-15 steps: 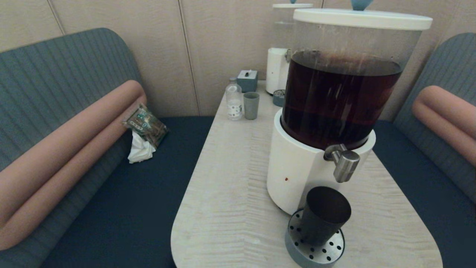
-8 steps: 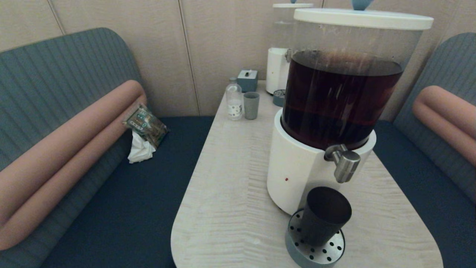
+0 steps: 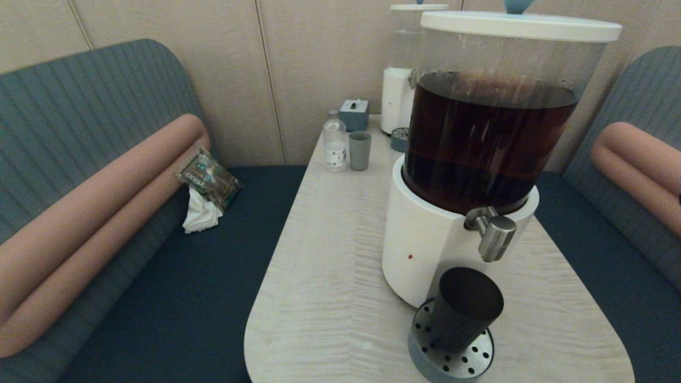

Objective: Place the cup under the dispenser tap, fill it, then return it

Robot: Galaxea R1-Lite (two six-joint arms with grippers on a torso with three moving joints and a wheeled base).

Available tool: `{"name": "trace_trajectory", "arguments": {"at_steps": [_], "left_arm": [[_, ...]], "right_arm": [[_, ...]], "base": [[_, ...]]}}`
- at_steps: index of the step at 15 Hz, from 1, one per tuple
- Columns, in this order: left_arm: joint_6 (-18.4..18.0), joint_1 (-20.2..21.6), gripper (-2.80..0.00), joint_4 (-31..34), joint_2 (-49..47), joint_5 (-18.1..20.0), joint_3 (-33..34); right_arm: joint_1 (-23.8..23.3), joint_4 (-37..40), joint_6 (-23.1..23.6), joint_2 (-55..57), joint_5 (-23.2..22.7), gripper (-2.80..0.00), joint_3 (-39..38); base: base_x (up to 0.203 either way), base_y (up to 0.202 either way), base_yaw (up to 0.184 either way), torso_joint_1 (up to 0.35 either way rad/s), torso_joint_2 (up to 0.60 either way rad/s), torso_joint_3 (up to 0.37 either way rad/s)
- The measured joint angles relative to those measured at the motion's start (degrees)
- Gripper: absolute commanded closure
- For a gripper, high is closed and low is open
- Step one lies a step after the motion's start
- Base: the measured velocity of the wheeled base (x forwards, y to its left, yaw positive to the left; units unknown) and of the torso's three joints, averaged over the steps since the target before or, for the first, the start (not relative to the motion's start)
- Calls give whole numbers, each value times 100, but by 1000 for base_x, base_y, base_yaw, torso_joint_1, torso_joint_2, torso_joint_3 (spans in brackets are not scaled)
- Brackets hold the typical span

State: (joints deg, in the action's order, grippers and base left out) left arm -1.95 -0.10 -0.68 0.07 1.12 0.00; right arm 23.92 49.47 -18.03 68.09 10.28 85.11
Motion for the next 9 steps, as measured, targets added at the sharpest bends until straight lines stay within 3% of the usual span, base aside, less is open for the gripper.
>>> {"name": "trace_trajectory", "arguments": {"at_steps": [9], "left_arm": [[2,0,0,0,0,0,0]], "right_arm": [[446,-432,44,826,-741,0,-66]], "base": [[0,0,0,0,0,0]]}}
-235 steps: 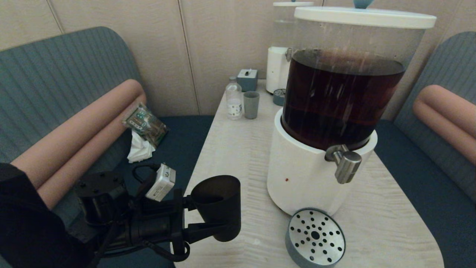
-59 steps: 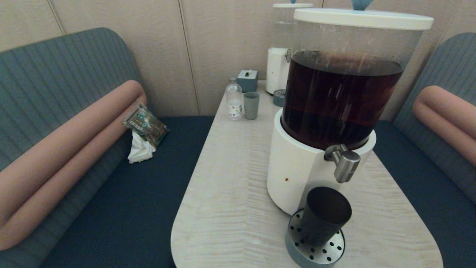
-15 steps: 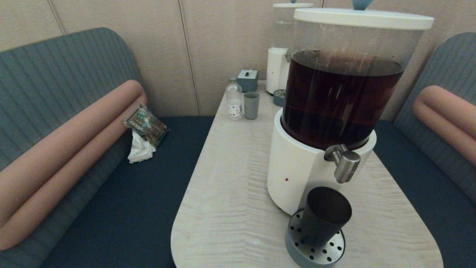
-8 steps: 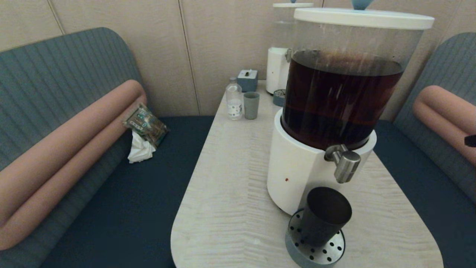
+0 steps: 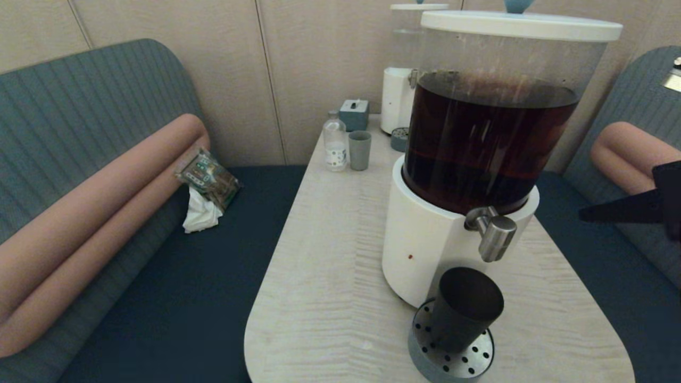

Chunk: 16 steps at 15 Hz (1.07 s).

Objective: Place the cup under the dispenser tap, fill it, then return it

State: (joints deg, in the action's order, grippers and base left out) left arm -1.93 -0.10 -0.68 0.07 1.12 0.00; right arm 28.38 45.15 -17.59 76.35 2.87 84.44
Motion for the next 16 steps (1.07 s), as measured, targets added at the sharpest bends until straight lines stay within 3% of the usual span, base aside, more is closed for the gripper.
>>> {"name": "trace_trajectory", "arguments": {"at_steps": [2,8,16], "left_arm": [[0,0,0,0,0,1,0],[-2,0,0,0,0,0,0],[-2,0,0,2,0,1,0]], "right_arm": [[4,-225,17,102,-225,0,-27],[1,-723,12,386,-308,0,-232],[6,-967,18,549,-668,0,-324]], "base": [[0,0,0,0,0,0],[0,0,0,0,0,0],[0,0,0,0,0,0]]}}
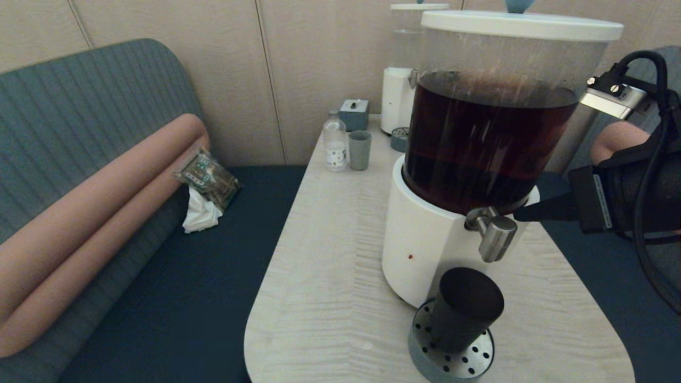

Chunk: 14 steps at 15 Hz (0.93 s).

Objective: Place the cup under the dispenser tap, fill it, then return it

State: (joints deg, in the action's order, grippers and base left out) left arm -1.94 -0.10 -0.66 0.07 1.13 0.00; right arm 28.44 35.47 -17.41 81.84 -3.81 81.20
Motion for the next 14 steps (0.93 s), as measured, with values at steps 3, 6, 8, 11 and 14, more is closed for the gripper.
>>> {"name": "trace_trajectory", "arguments": {"at_steps": [3,6,8,11,14], "left_arm": [[1,0,0,-2,0,2,0],[-1,0,0,0,0,1,0],[1,0,0,-2,0,-1,0],[2,0,0,-2,0,2,0],[2,0,0,-2,0,1,0]], "right_arm": [[0,-80,2,50,-41,0,0],[9,-234,7,90,-85,0,-50],[47,-354,52,96,-137,0,-148],[68,-375,81,109,-156,0,-204],[79,-465,90,123,-234,0,-232]], "base": [[0,0,0,0,0,0],[0,0,0,0,0,0],[0,0,0,0,0,0],[0,0,0,0,0,0],[0,0,0,0,0,0]]}}
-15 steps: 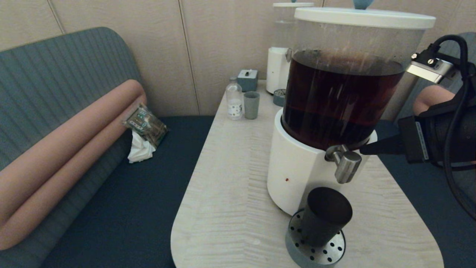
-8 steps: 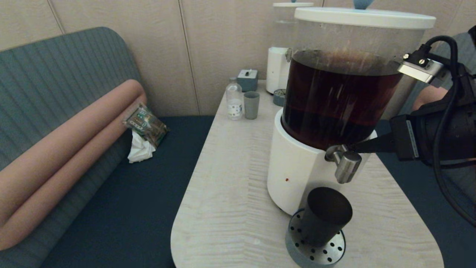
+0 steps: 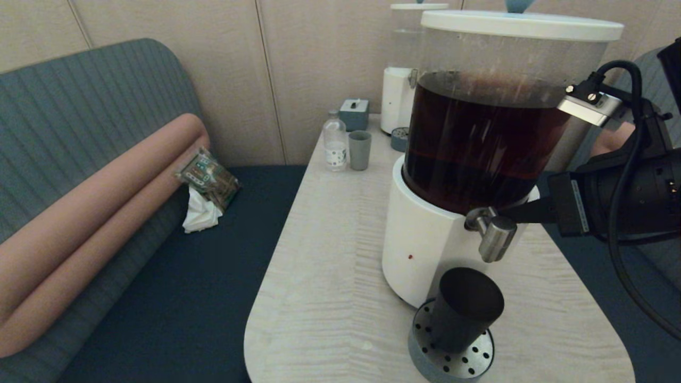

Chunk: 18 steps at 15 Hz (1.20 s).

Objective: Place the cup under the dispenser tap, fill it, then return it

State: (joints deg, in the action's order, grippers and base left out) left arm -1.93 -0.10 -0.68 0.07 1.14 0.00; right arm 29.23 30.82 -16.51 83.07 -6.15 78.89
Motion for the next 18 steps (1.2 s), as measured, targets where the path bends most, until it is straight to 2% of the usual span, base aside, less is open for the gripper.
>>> {"name": "trace_trajectory", "arguments": {"at_steps": [4,9,12,18], "left_arm": [[0,0,0,0,0,-2,0],[0,0,0,0,0,1,0],[-6,0,0,0,0,1,0],[-5,0,0,2,0,1,0]], "right_arm": [[19,-31,11,-5,-251,0,-22],[153,-153,124,-24,-284,0,-103],[199,-241,312,-43,-488,0,-189],[207,-613,591,-74,-529,0,-468]], "base": [[0,0,0,0,0,0],[0,0,0,0,0,0],[0,0,0,0,0,0],[0,0,0,0,0,0]]}}
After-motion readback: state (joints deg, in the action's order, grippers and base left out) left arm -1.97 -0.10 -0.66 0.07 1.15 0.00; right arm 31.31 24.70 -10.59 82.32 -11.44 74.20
